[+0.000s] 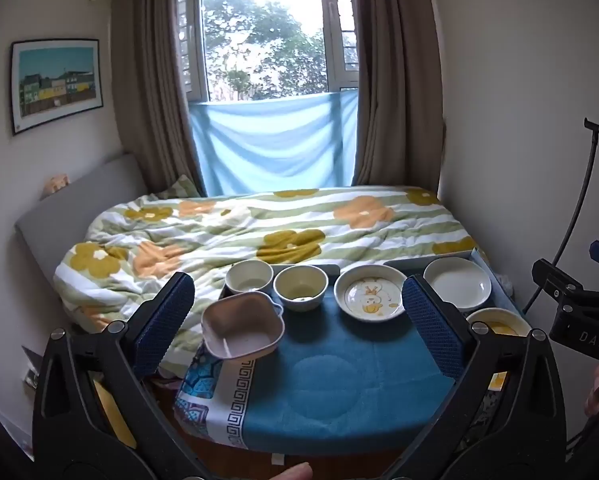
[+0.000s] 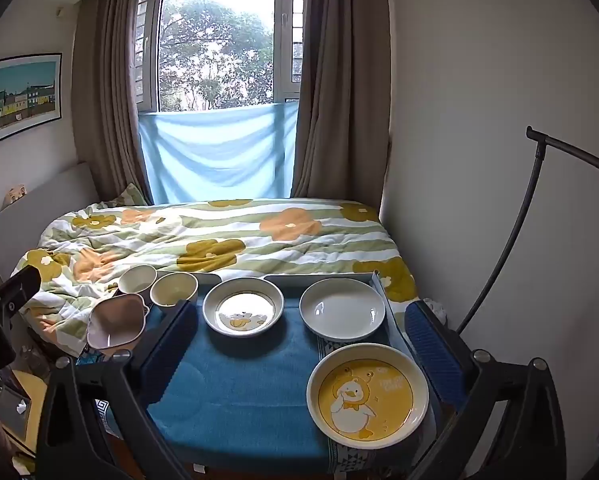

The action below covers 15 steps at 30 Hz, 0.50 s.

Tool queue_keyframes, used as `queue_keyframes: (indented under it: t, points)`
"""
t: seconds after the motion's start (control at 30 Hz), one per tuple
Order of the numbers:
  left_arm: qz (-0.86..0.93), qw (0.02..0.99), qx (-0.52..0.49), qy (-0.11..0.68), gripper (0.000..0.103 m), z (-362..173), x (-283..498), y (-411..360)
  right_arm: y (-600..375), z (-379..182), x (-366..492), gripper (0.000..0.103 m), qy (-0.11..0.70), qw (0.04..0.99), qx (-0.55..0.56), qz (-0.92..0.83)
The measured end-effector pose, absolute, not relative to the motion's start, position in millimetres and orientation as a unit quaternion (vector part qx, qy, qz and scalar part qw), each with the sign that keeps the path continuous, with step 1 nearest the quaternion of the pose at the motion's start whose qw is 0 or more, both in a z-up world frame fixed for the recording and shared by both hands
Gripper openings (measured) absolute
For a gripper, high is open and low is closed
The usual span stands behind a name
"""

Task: Organize plates and bowls

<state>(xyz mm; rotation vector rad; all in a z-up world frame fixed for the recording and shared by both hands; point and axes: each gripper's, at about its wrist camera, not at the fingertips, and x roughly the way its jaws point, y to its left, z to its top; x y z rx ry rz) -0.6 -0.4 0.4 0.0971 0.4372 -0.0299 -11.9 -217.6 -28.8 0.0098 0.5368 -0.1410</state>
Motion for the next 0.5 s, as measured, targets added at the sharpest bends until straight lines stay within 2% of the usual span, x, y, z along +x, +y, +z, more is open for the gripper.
queue_keyframes:
  t: [0.5]
  points:
    - [-0.014, 0.974, 0.045, 0.221, 0.103, 3, -2, -2, -228, -31, -12, 0.103, 0.263, 0.962, 0.021, -0.067]
